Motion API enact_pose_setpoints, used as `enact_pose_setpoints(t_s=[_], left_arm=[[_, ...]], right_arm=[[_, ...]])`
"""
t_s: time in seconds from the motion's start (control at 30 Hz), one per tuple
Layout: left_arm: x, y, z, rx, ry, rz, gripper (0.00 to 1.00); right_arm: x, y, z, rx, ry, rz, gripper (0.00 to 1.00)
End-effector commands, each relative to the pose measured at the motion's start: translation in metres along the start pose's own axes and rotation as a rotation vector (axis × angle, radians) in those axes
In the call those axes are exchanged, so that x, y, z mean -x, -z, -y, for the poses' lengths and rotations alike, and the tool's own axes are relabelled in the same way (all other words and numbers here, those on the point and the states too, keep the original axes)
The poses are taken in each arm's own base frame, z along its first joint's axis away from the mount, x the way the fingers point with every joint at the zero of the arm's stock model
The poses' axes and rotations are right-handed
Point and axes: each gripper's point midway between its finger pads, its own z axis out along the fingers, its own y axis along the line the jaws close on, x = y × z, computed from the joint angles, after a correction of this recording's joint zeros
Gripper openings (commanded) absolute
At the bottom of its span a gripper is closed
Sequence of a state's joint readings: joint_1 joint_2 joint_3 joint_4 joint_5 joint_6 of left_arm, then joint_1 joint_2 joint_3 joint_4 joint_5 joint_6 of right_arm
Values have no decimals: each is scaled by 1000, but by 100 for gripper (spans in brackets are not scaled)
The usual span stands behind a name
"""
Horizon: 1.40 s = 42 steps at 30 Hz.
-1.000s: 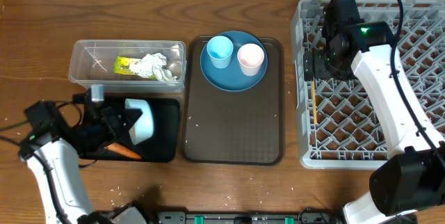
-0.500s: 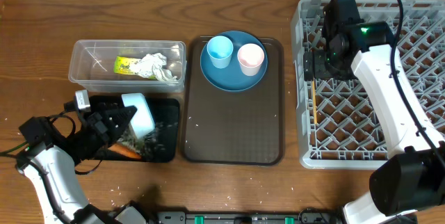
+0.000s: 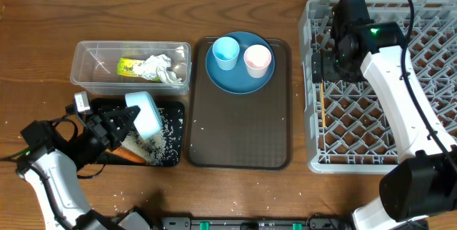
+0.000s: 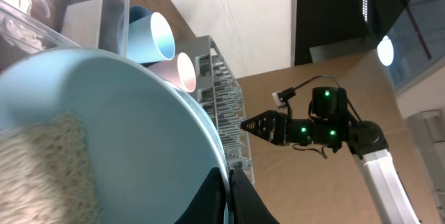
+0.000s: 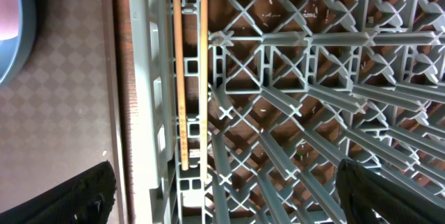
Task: Sort waste into correct bins and load items into the dishwasher rack
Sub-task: 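Tilt the bowl with the left gripper to pour rice onto black tray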
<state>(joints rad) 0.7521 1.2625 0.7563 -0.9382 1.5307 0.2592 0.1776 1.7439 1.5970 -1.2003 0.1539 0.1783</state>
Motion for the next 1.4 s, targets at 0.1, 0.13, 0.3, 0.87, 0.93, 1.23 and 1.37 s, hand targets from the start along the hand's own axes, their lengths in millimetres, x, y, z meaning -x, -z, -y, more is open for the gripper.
enact_pose_setpoints(t_s=[0.1, 0.13, 0.3, 0.87, 0.93, 1.23, 1.37], left_arm=[[1, 1, 4, -41, 99, 11, 6], [1, 1, 4, -41, 114, 10, 6], [0, 1, 4, -41, 136, 9, 6], [-4, 0, 5, -41, 168, 1, 6], [-11, -2, 8, -44, 183, -13, 6], [-1, -3, 5, -44, 60, -7, 6], [-4, -3, 6, -43, 121, -10, 6]], right_arm=[[2, 2, 3, -2, -15, 8, 99], [2, 2, 3, -3, -15, 8, 99], [2, 2, 3, -3, -15, 8, 99], [2, 2, 3, -3, -15, 8, 99], [2, 2, 3, -3, -15, 8, 99], [2, 2, 3, -3, -15, 8, 99], [2, 2, 3, -2, -15, 8, 99]])
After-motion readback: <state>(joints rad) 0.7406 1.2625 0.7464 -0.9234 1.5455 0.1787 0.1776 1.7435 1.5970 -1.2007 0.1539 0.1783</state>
